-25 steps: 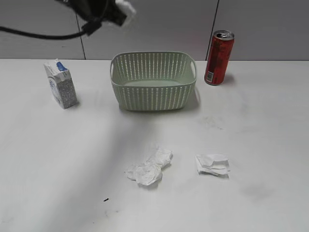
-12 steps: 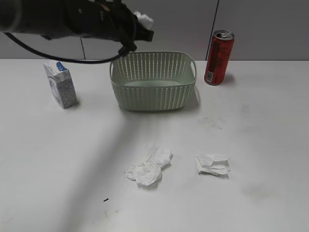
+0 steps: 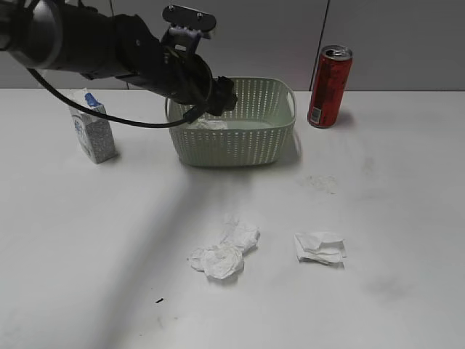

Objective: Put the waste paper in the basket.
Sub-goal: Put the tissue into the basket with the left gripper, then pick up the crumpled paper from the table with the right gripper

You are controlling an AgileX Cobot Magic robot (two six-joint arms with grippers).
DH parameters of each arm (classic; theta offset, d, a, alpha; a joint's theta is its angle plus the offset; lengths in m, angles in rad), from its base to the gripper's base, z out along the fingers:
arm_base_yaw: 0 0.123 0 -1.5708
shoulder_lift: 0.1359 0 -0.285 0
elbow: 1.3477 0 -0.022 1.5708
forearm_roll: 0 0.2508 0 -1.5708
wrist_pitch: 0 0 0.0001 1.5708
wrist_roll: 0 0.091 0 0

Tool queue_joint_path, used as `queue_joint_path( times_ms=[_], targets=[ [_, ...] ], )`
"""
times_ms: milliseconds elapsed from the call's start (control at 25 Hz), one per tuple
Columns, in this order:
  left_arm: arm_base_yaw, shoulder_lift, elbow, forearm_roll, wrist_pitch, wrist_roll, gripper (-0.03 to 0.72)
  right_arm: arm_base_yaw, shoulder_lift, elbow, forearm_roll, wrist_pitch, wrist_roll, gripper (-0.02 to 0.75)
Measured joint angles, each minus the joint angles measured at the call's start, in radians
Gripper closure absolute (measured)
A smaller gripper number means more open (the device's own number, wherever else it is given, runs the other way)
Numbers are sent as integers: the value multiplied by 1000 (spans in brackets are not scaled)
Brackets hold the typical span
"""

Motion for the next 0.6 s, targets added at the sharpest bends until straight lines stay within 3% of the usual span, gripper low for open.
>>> queue_joint_path(
  times_ms=[280, 600],
  targets=[
    [62, -126, -129, 75, 417, -24, 106, 0, 0, -1, -2, -3, 0, 154],
    [255, -310, -135, 301, 787, -219, 117, 0, 288, -74, -3, -120, 43, 187]
  ],
)
